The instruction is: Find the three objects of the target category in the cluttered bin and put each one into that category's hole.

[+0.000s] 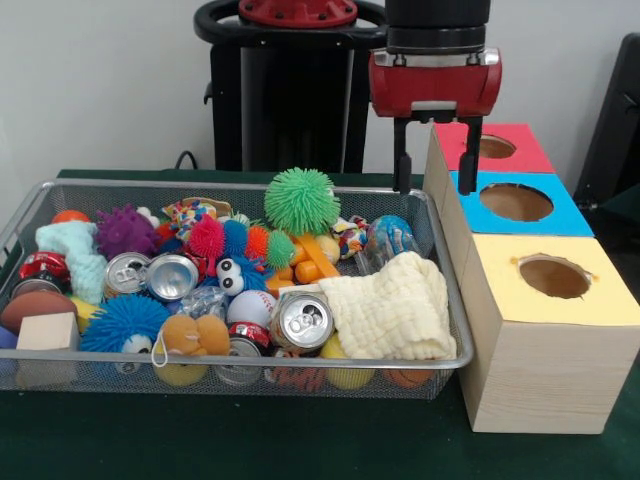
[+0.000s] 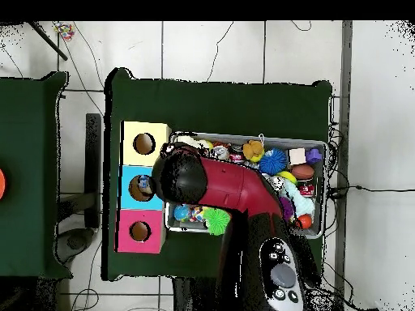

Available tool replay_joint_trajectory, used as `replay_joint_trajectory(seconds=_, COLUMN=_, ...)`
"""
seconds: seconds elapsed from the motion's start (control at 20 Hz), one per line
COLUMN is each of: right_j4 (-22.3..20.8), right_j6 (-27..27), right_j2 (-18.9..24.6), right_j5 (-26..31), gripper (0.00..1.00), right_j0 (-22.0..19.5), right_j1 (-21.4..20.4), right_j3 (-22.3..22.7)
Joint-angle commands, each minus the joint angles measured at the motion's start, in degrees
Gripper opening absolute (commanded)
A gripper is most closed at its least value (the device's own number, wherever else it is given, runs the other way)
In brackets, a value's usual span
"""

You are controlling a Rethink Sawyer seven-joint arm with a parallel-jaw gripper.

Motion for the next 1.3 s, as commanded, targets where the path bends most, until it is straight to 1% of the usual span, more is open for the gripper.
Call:
replay_joint_trajectory(seconds=0.05, right_j4=-4.48, right_j6=-5.59, right_j2=9.57, right_j5=2.24, gripper=1.00, right_j0=-4.99, right_j1=0.45, right_j3=5.69)
replay_joint_trajectory(seconds=0.3, right_j4=-6.65, right_j6=-5.92, right_j2=12.07, right_j5=1.94, gripper=1.00, right_j0=-7.97, right_j1=-0.17, right_j3=7.42)
replay_joint_trajectory(seconds=0.55, right_j4=-9.10, right_j6=-5.72, right_j2=13.98, right_j5=1.37, gripper=1.00, right_j0=-9.89, right_j1=0.53, right_j3=7.00)
replay_joint_trajectory(seconds=0.85, right_j4=-11.37, right_j6=-3.66, right_j2=14.95, right_j5=1.22, gripper=1.00, right_j0=-10.83, right_j1=0.38, right_j3=6.91)
replay_joint_trajectory(seconds=1.0, right_j4=-12.25, right_j6=-2.67, right_j2=14.76, right_j5=1.41, gripper=1.00, right_j0=-10.87, right_j1=-0.04, right_j3=7.16)
replay_joint_trajectory(seconds=1.3, right_j4=-13.11, right_j6=-1.42, right_j2=14.86, right_j5=2.12, gripper=1.00, right_j0=-10.88, right_j1=-0.45, right_j3=7.00)
